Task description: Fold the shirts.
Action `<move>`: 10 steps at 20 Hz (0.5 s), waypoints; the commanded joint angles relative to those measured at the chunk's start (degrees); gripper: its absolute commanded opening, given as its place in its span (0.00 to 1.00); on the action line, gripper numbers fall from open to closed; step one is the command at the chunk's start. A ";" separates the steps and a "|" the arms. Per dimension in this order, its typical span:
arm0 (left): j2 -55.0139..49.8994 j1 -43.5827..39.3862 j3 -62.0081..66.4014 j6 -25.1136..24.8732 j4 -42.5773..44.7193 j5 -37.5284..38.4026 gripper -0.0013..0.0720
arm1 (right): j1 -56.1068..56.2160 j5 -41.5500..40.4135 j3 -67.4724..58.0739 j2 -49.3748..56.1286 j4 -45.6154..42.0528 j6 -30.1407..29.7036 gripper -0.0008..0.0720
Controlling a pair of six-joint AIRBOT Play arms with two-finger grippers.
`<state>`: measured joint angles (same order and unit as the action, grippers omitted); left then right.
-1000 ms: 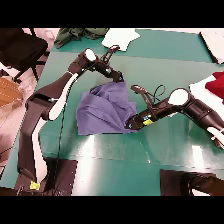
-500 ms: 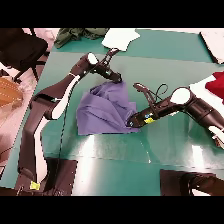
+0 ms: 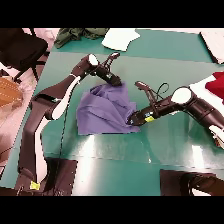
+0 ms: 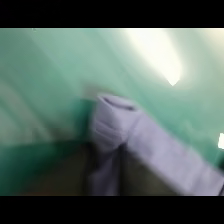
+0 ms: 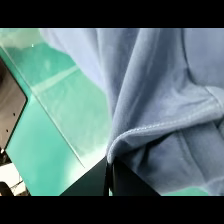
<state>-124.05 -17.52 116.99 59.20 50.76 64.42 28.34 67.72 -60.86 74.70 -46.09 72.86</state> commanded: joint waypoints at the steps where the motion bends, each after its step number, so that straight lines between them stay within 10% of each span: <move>1: 1.53 0.07 0.04 0.48 -0.50 -2.38 0.05 | -1.70 -0.11 0.00 -0.04 0.04 -0.09 0.02; 10: 19.50 7.85 0.26 17.22 22.47 -6.86 0.05 | -8.07 -10.62 -10.27 -4.02 -0.13 -0.92 0.02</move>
<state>-110.69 -12.45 117.19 68.29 60.53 57.71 22.74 62.98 -67.09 72.88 -46.17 72.25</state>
